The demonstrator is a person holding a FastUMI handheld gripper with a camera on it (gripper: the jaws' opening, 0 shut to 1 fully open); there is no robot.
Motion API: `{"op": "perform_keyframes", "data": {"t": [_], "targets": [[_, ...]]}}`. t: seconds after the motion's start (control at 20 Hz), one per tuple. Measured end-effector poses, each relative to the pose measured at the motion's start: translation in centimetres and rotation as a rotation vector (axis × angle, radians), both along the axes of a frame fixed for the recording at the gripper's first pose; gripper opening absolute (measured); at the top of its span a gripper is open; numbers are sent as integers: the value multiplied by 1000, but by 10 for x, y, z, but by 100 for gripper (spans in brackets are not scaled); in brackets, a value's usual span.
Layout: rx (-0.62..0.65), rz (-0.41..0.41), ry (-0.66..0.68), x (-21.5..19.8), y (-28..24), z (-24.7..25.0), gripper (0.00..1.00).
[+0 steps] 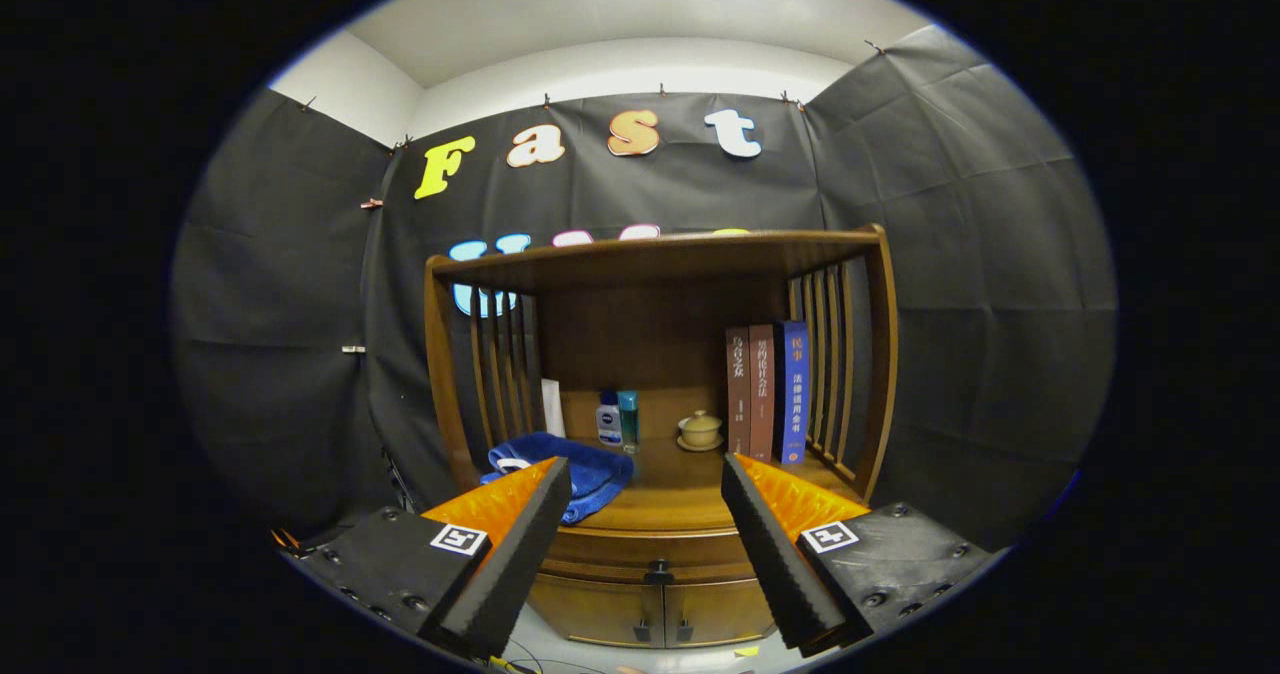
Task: Pull open the drawer, take out the items inside it, and place them on the countertop above the cabinet.
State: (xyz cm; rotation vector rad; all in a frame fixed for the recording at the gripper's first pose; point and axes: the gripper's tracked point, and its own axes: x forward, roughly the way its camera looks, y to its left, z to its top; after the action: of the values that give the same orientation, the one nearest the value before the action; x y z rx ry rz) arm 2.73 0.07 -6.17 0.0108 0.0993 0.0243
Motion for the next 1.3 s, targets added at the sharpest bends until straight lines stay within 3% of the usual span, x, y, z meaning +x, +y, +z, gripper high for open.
{"op": "perform_keyframes", "data": {"t": [1.1,1.2,1.3], "targets": [[21,-70,433,84,-10,-263,96],[37,-71,456,88,-10,-275,86],[33,-70,470,90,-11,-282,70]]}}
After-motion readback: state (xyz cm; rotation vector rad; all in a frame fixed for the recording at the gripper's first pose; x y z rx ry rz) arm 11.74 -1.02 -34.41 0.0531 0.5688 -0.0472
